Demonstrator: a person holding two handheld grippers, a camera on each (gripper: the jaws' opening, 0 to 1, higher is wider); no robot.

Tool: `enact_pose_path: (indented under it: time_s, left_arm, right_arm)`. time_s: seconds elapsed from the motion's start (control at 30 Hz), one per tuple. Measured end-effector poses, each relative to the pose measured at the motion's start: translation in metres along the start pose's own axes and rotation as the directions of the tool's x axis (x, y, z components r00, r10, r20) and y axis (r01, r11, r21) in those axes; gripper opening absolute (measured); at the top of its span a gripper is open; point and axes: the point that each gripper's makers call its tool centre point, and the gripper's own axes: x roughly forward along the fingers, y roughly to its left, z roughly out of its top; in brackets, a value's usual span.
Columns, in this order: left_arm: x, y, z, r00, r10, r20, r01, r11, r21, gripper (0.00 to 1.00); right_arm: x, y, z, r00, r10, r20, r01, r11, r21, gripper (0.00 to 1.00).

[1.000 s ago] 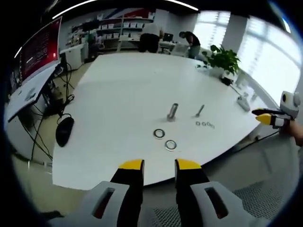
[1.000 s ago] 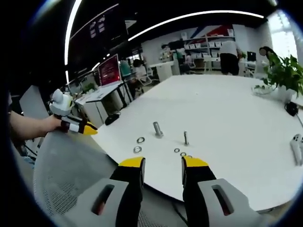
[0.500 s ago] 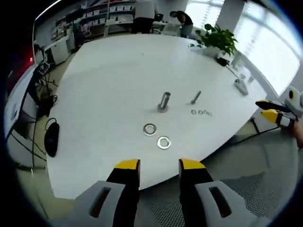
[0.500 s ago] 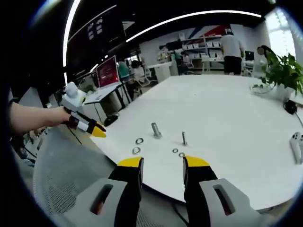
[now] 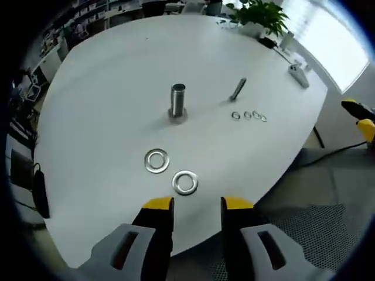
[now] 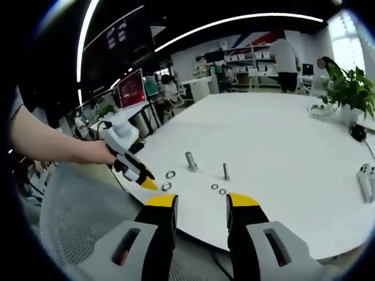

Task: Place the washer onto the threaded stud by aligning its center hole with the stud, sliding it down to the base, and recovering from edge contact or off-axis alignment until the washer reaches the visible bottom stop.

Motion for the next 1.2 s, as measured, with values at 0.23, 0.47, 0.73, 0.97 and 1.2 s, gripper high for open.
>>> enact_pose_path:
  time_s: [0.23,0.47,0.73,0.97,1.2]
  left_arm:
    - [0.025,0.011,0.000,0.997,0.029,-0.078,-0.029,1.000,0.000,0.30]
    - [0.032,0.011,0.006,0.994,0.054,-0.099,-0.050,0.998,0.042,0.27]
    - [0.034,0.010,0.006,0.981,0.114,-0.157,-0.070,0.963,0.261,0.21]
    - [0.033,0.017,-0.001,0.975,0.106,-0.194,-0.057,0.968,0.242,0.21]
    - [0.028,0.026,-0.012,0.973,0.111,-0.201,-0.068,0.975,0.211,0.21]
  right_arm:
    - [0.000,0.000,0.000,1.000,-0.001,-0.002,0.001,1.000,-0.003,0.35]
    - [0.000,-0.002,0.000,1.000,-0.013,-0.001,0.013,1.000,0.002,0.35]
    - [-0.001,-0.004,0.001,1.000,-0.018,0.006,0.018,1.000,0.006,0.34]
    - [-0.001,-0.005,0.001,1.000,-0.023,0.004,0.023,1.000,0.003,0.34]
    - [-0.001,-0.005,0.001,1.000,-0.025,0.004,0.025,1.000,0.004,0.33]
